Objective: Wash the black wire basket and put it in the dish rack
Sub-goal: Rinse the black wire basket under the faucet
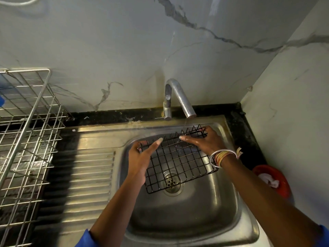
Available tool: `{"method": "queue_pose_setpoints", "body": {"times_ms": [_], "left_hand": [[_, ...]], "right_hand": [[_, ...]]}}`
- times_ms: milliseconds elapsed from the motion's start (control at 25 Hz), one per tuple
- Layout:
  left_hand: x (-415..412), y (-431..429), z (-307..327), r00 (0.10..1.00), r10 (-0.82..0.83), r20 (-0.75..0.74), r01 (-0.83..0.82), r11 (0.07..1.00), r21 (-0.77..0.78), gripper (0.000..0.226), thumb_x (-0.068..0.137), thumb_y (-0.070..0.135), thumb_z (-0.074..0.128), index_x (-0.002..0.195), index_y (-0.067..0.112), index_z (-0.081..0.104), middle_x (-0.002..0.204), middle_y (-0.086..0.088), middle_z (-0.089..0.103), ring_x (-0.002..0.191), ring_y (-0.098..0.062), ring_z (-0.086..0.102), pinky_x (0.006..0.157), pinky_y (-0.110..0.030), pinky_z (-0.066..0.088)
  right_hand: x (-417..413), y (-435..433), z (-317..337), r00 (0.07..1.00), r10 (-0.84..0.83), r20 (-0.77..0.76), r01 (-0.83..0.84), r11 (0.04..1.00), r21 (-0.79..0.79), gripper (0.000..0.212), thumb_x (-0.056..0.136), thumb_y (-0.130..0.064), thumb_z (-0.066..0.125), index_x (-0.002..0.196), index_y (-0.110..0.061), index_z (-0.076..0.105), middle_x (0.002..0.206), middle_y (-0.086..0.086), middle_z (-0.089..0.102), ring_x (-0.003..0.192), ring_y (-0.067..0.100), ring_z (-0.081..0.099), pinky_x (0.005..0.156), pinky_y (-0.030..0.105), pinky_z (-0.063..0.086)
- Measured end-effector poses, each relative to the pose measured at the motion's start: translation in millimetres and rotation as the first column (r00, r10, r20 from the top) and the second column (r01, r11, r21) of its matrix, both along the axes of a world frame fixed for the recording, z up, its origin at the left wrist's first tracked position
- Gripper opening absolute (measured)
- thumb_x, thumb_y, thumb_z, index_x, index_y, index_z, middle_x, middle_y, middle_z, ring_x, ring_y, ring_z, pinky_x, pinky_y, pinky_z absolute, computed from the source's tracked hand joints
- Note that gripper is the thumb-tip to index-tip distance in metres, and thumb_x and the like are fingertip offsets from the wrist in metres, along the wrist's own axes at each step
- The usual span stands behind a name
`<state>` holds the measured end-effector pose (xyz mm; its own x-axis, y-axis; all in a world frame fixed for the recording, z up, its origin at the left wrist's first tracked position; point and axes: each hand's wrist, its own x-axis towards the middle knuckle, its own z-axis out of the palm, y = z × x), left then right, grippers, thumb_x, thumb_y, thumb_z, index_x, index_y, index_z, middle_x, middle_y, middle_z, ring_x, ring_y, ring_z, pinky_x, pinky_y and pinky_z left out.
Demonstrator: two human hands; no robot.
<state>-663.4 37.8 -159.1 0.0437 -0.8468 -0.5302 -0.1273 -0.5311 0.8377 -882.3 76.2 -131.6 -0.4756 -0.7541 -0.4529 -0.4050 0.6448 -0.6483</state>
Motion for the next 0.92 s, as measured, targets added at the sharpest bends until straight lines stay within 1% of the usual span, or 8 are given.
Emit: {"method": "queue_pose_setpoints", "body": {"times_ms": [120, 280, 400, 480, 560, 640, 760, 920], "left_hand": [[-9.4, -5.5, -3.5, 0.999, 0.015, 0.042, -0.018, 0.998, 0.054, 0.077, 0.043, 0.059, 0.096, 0.105, 0.025, 0.066, 0.114, 0.003, 0.068, 0.112, -0.021, 0.059, 0.099, -0.050, 0.049], [-24.4, -16.0, 3.1, 1.000, -0.014, -0.019, 0.015, 1.000, 0.026, 0.091, 0.033, 0.070, 0.092, 0.106, 0.023, 0.066, 0.110, 0.004, 0.069, 0.108, -0.016, 0.060, 0.093, -0.041, 0.045], [-34.9, -20.2, 5.6, 0.997, -0.037, -0.066, 0.038, 0.999, 0.004, 0.063, 0.061, 0.058, 0.089, 0.105, 0.021, 0.064, 0.105, 0.007, 0.065, 0.100, -0.010, 0.057, 0.098, -0.046, 0.044], [-36.0, -21.6, 7.2, 0.991, -0.077, -0.112, 0.081, 0.996, 0.035, 0.053, 0.072, 0.053, 0.084, 0.110, 0.023, 0.062, 0.110, 0.008, 0.061, 0.109, -0.017, 0.057, 0.096, -0.045, 0.041], [-35.8, -22.4, 10.2, 0.978, -0.136, -0.156, 0.145, 0.988, 0.052, 0.070, 0.057, 0.064, 0.082, 0.113, 0.026, 0.063, 0.121, 0.003, 0.063, 0.117, -0.022, 0.057, 0.095, -0.046, 0.046], [-39.9, -27.5, 11.0, 0.974, -0.173, -0.147, 0.179, 0.984, 0.026, 0.072, 0.046, 0.063, 0.085, 0.106, 0.027, 0.064, 0.117, 0.000, 0.067, 0.112, -0.021, 0.060, 0.102, -0.051, 0.048], [-55.9, -34.6, 10.5, 0.980, -0.185, -0.069, 0.182, 0.982, -0.043, 0.066, 0.057, 0.047, 0.094, 0.111, 0.022, 0.064, 0.113, 0.004, 0.066, 0.108, -0.015, 0.059, 0.100, -0.044, 0.046], [-78.9, -33.6, 10.2, 0.980, -0.183, 0.073, 0.191, 0.975, -0.117, 0.095, 0.051, 0.054, 0.094, 0.131, 0.025, 0.053, 0.146, -0.003, 0.046, 0.134, -0.026, 0.046, 0.097, -0.037, 0.043]], "right_hand": [[-8.2, 2.0, 5.1, 0.999, 0.046, 0.005, -0.046, 0.999, -0.011, 0.122, 0.037, -0.081, 0.076, 0.140, -0.029, 0.037, 0.145, 0.000, 0.044, 0.127, 0.028, 0.047, 0.103, 0.047, 0.043], [-18.3, 2.1, 16.5, 0.999, -0.004, -0.048, 0.002, 0.999, -0.043, 0.078, 0.068, -0.083, 0.055, 0.125, -0.029, 0.050, 0.126, -0.001, 0.058, 0.107, 0.024, 0.058, 0.091, 0.040, 0.046], [-30.2, -0.5, 25.1, 0.996, -0.058, -0.070, 0.053, 0.996, -0.074, 0.059, 0.085, -0.074, 0.041, 0.115, -0.026, 0.058, 0.105, -0.002, 0.058, 0.094, 0.022, 0.055, 0.082, 0.033, 0.039], [-41.0, 0.7, 30.9, 0.999, -0.041, 0.008, 0.041, 0.996, -0.084, 0.064, 0.082, -0.075, 0.045, 0.120, -0.025, 0.059, 0.112, -0.003, 0.059, 0.099, 0.020, 0.055, 0.085, 0.034, 0.041], [-48.4, 3.5, 39.3, 0.995, -0.027, 0.097, 0.040, 0.991, -0.128, 0.061, 0.080, -0.072, 0.051, 0.121, -0.027, 0.059, 0.118, -0.005, 0.059, 0.100, 0.017, 0.055, 0.077, 0.031, 0.042], [-48.9, 6.6, 46.6, 0.985, -0.086, 0.147, 0.112, 0.978, -0.177, 0.054, 0.080, -0.068, 0.056, 0.118, -0.029, 0.059, 0.110, -0.005, 0.060, 0.096, 0.016, 0.057, 0.067, 0.026, 0.041], [-42.9, 10.1, 46.7, 0.972, -0.178, 0.156, 0.213, 0.944, -0.253, 0.050, 0.077, -0.066, 0.063, 0.111, -0.029, 0.063, 0.103, -0.009, 0.061, 0.094, 0.013, 0.058, 0.068, 0.025, 0.041], [-37.5, 11.1, 47.0, 0.957, -0.255, 0.140, 0.286, 0.910, -0.299, 0.033, 0.082, -0.055, 0.065, 0.099, -0.026, 0.066, 0.095, -0.013, 0.062, 0.082, -0.001, 0.052, 0.062, 0.019, 0.033]]}}
